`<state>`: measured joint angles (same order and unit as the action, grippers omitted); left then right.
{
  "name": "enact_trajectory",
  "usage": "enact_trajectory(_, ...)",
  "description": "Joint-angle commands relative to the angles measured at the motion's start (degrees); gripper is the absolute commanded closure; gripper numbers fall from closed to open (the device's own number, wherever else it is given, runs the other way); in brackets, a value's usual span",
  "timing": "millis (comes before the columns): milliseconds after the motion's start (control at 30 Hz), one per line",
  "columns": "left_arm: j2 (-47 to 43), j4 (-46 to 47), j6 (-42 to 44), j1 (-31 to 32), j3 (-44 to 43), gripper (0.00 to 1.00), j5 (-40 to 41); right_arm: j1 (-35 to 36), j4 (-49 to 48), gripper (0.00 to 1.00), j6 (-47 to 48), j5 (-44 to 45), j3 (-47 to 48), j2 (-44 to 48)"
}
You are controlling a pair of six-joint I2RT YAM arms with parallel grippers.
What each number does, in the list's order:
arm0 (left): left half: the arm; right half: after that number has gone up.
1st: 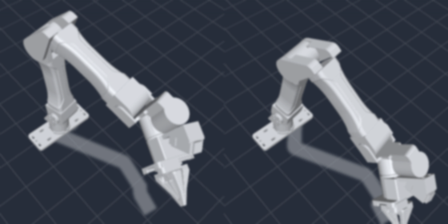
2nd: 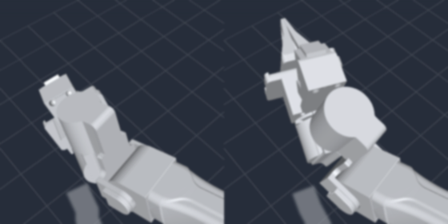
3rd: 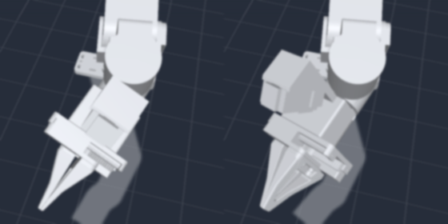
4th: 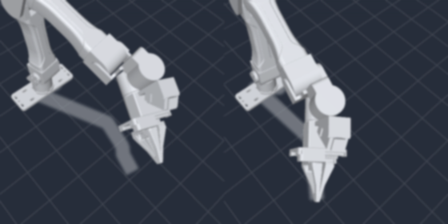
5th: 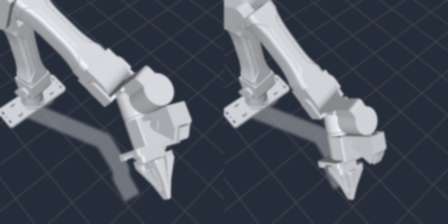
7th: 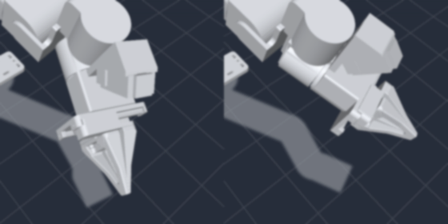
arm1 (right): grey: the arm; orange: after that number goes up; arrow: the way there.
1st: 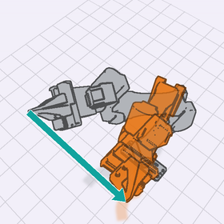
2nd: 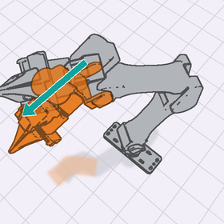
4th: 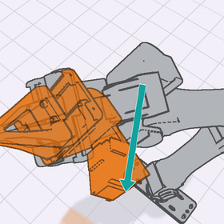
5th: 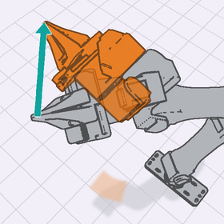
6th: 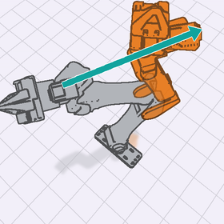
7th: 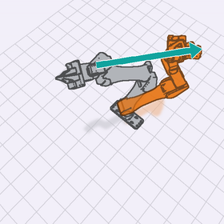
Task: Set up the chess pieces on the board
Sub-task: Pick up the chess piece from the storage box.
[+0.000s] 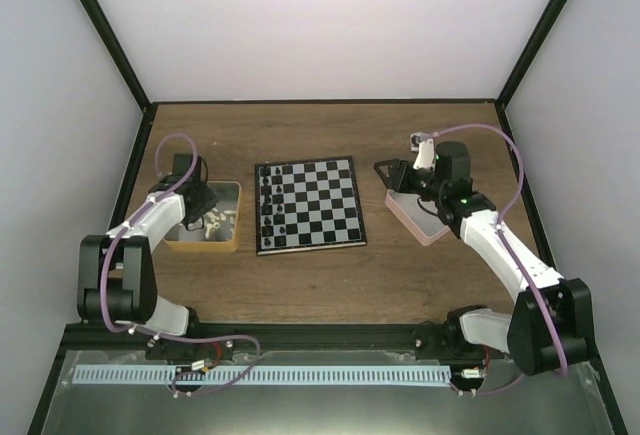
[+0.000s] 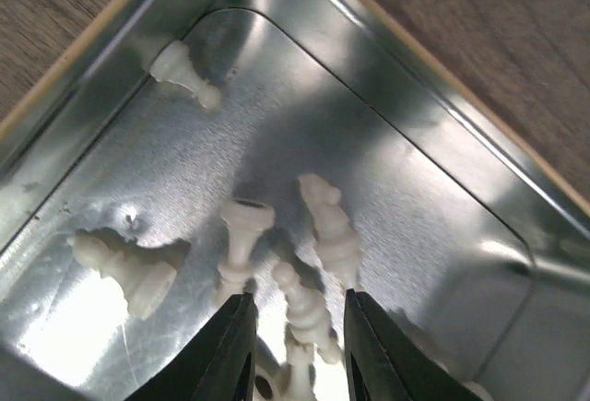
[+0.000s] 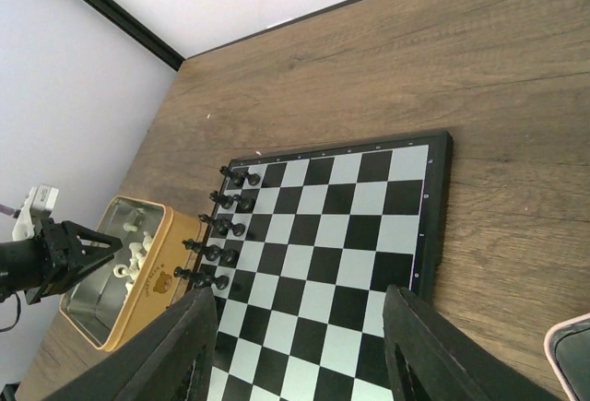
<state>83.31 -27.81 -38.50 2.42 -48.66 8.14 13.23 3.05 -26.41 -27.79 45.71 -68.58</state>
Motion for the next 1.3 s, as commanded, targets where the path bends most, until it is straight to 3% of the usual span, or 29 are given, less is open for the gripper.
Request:
enact_trajectory(0,2.82,2.89,0.98,-2.02,0.19,0.71,-0.53,0.77,-2.46,0.5,0.2,0.48,1.85,-1.24)
enact_trajectory(500,9.56,5.12,3.12,-4.9,0.05,0.7,-0.79,1.1,-1.73,0.51,0.48,0.77,1.78,-0.9)
enact_trajectory(700,9.33,7.7,3.19,-5.22,1.49,0.85,-1.76,1.16,-0.97,0.51,0.25,1.34,2.03,0.4)
enact_trajectory(967,-0.75,8.04,1.07,-5.23,3.38,0.9,-2.3,1.11,-1.04,0.51,-0.95,0.11,0.46,4.08)
enact_trajectory(1267,-17.63,12.05,-11.21,-4.08,7.2,0.89,-20.87,6.54,-5.04,0.52,-5.45,-0.77,-1.82,4.9)
